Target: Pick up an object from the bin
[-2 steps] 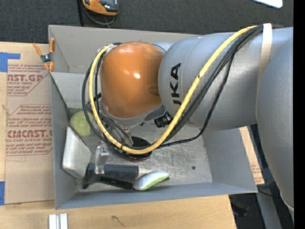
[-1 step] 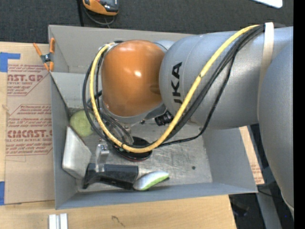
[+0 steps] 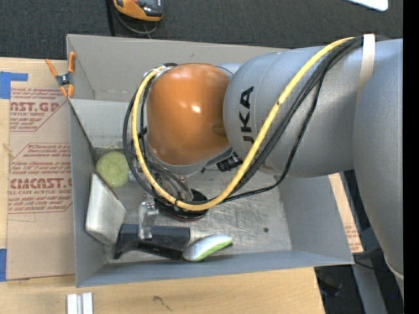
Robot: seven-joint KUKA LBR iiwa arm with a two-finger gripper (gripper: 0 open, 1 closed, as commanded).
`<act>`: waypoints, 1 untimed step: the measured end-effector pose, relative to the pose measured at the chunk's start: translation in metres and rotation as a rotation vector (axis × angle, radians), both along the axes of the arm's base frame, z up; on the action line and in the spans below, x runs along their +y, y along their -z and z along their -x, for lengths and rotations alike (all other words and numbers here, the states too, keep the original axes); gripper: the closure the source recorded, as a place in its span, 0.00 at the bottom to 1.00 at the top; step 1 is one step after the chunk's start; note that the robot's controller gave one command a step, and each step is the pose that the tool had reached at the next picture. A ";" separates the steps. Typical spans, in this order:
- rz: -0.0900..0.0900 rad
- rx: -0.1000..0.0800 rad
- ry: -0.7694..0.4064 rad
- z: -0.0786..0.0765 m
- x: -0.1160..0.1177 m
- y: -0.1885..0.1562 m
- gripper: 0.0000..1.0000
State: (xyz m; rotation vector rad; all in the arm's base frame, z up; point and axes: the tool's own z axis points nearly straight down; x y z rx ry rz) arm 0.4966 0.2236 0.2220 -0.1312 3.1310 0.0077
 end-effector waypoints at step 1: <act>0.004 0.000 -0.098 -0.027 -0.024 0.059 0.00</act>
Offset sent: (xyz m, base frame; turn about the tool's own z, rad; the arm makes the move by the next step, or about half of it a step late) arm 0.0435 -0.0370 -0.1088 -0.0802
